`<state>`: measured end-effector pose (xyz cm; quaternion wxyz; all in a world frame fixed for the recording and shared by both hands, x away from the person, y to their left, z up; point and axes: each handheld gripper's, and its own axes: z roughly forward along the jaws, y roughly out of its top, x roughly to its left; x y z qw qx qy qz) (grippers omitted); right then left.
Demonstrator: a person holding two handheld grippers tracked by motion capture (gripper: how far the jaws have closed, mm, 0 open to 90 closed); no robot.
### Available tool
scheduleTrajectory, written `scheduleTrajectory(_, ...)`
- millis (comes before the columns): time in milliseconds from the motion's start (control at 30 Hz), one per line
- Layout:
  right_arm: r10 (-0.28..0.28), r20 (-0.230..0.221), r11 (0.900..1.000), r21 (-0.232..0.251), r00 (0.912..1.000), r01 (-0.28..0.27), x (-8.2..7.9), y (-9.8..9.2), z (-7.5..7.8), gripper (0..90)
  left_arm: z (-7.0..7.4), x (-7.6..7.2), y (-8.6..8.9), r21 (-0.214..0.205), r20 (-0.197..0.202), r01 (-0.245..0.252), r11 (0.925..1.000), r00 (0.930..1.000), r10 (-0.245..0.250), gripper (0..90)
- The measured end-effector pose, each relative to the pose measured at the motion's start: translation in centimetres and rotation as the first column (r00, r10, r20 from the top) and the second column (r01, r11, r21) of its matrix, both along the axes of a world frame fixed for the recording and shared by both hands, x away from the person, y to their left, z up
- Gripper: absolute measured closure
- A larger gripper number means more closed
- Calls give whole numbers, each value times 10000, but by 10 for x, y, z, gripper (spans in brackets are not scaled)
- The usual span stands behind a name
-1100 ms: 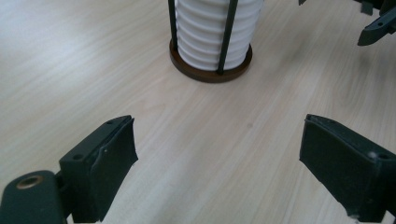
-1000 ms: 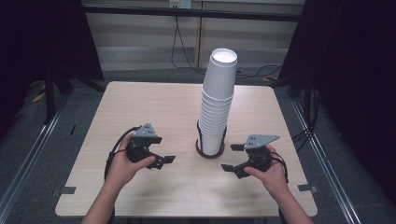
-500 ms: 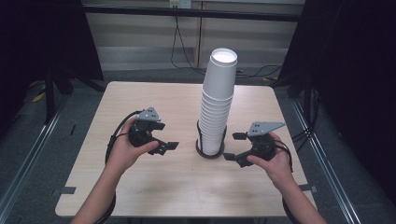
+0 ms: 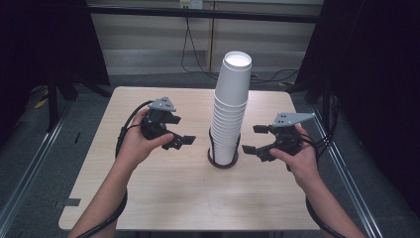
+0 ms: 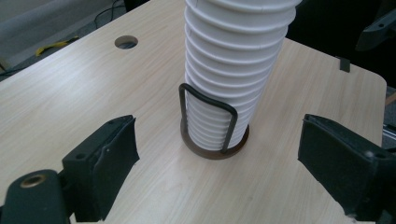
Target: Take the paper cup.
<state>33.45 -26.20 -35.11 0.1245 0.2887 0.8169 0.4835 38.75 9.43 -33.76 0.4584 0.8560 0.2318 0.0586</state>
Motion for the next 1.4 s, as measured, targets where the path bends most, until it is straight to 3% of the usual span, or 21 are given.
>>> scheduleTrajectory(300,-65,257,10000,42,9996,64,9,7,19,139,15,8,-13,-38,46,79,10000,10000,-79,114)
scheduleTrajectory(433,-180,389,9996,209,9991,172,13,8,27,141,31,12,-20,-314,333,191,9993,9993,-181,112)
scheduleTrajectory(567,-270,426,9992,310,9987,257,16,7,33,143,43,17,-24,-333,353,294,9990,9990,-282,113)
scheduleTrajectory(733,-260,372,9961,847,9990,228,21,5,40,143,57,23,-30,-274,510,329,9991,9982,-314,113)
scheduleTrajectory(1000,-211,602,9974,695,9980,169,26,11,52,143,79,27,-46,-540,751,554,9970,9959,-513,113)
scheduleTrajectory(1100,-254,636,9977,639,9976,214,27,13,53,142,82,27,-50,-475,775,623,9969,9953,-585,112)
scheduleTrajectory(1133,-221,615,9979,618,9979,183,28,15,54,142,84,27,-55,-257,837,715,9971,9941,-691,112)
scheduleTrajectory(1400,-199,613,9984,549,9979,165,32,20,55,141,92,28,-58,-420,914,721,9965,9935,-681,110)
